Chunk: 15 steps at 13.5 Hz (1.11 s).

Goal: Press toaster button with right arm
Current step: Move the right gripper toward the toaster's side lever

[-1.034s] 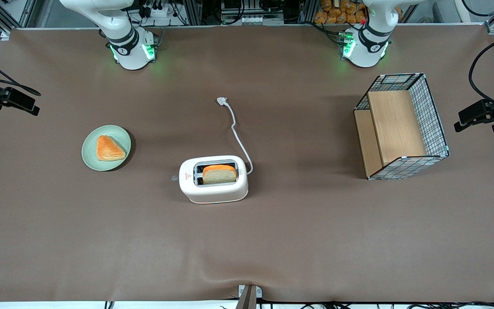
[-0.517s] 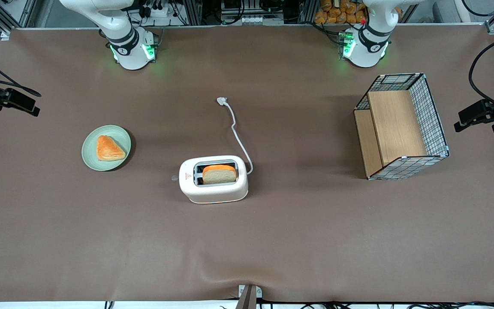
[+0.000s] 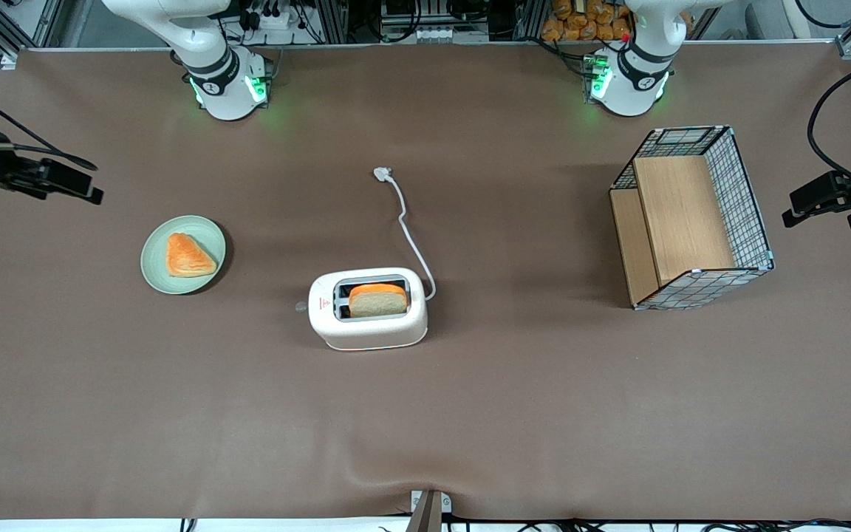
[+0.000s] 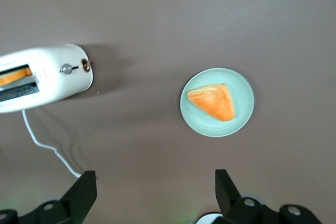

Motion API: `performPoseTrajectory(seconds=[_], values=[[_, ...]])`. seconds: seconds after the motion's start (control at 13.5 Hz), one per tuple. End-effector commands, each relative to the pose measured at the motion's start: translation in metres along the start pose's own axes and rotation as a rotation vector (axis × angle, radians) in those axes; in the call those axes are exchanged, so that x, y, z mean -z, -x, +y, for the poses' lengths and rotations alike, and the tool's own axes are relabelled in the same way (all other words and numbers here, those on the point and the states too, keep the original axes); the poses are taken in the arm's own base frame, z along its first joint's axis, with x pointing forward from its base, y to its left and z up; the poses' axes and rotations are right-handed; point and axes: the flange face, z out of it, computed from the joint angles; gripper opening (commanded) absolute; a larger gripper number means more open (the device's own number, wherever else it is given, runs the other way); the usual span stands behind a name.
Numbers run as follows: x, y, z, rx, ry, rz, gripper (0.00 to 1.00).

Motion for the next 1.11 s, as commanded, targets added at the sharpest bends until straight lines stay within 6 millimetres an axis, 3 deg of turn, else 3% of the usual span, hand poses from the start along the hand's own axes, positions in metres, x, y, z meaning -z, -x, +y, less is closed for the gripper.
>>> performPoseTrajectory(seconds=[0.0,0.15,0.52,0.66,0.74,0.81,1.03], values=[[-0.032,-0.010,-0.049,0.069,0.011,-0.064,1.00],[-0.045,-0.009,-0.075,0.091,0.025,-0.080,1.00],[-0.086,-0.022,-0.099,0.103,0.002,-0.158,1.00],[-0.103,-0.030,-0.098,0.097,0.009,-0.186,1.00],[-0.109,-0.035,-0.097,0.094,0.006,-0.179,0.90],[-0.113,-0.040,-0.098,0.100,-0.015,-0.163,0.73],[-0.133,-0.052,-0.110,0.094,-0.076,-0.144,0.04]])
